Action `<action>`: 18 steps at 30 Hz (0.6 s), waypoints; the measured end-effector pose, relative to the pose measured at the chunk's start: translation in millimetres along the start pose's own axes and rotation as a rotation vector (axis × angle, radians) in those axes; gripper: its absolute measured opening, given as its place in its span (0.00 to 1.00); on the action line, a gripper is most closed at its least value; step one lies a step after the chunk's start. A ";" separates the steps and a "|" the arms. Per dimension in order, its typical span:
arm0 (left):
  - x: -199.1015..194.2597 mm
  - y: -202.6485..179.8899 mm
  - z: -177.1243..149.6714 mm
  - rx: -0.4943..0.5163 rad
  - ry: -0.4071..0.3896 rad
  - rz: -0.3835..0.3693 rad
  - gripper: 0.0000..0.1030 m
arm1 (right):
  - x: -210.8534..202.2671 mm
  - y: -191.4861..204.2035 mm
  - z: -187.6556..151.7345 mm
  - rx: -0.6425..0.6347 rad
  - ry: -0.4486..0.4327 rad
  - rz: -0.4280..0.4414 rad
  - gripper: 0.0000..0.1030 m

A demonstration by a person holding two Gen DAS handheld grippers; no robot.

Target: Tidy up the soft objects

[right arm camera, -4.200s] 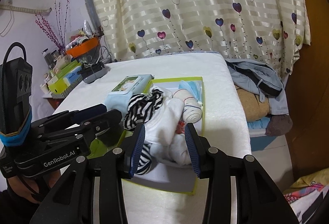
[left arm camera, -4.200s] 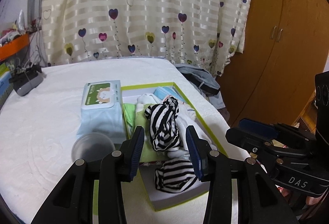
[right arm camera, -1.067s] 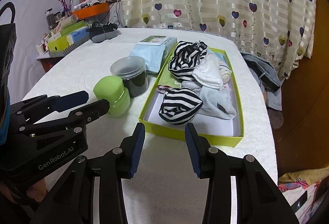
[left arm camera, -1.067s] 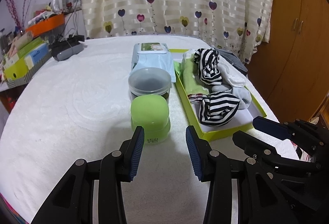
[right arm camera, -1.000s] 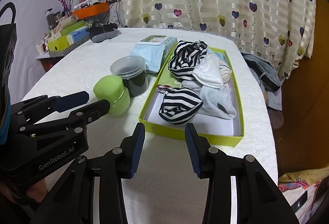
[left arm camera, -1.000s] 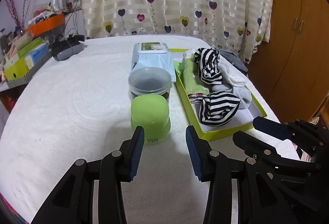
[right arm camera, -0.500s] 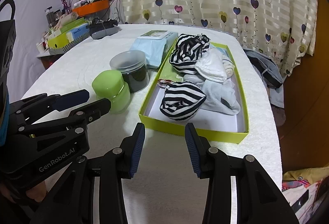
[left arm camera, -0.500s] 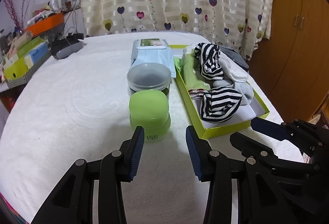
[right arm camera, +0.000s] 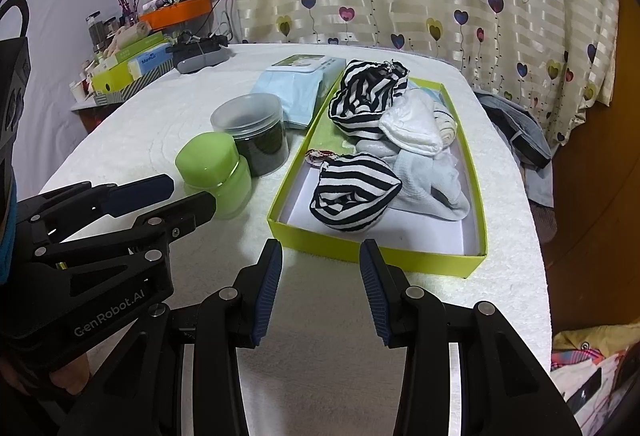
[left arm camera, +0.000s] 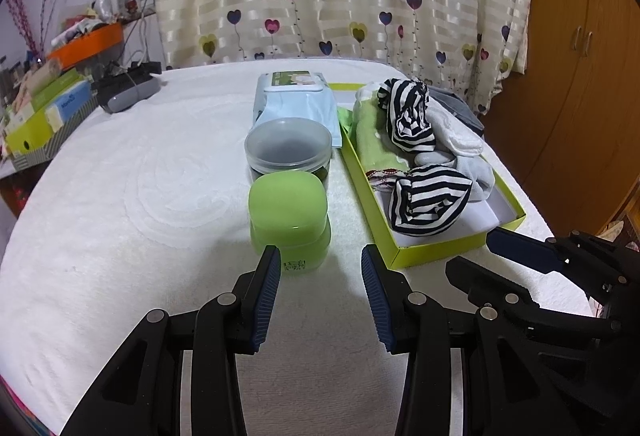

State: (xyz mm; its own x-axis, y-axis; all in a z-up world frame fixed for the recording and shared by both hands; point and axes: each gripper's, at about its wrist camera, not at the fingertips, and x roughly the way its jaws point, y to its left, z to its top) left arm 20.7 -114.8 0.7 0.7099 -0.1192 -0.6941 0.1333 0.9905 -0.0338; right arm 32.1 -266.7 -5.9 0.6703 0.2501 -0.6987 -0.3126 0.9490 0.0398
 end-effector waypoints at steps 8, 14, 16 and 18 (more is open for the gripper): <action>4.2 -1.2 -4.3 0.002 0.009 -0.004 0.40 | 0.9 0.0 -1.1 0.002 0.002 0.001 0.40; 5.5 -1.7 -6.1 0.006 0.013 -0.003 0.40 | 0.8 -0.3 -1.2 0.000 0.002 0.001 0.40; 5.2 -1.8 -5.2 0.004 0.013 -0.005 0.40 | 0.7 -0.7 -0.7 0.001 0.001 0.001 0.40; 5.1 -2.2 -5.2 0.005 0.014 -0.004 0.40 | 1.0 -0.4 -1.2 0.000 0.002 0.001 0.40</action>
State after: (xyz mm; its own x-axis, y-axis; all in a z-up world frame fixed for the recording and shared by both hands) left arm 20.5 -117.2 -6.5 0.7000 -0.1217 -0.7037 0.1391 0.9897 -0.0328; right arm 32.2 -267.1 -7.5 0.6683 0.2510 -0.7002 -0.3137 0.9487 0.0407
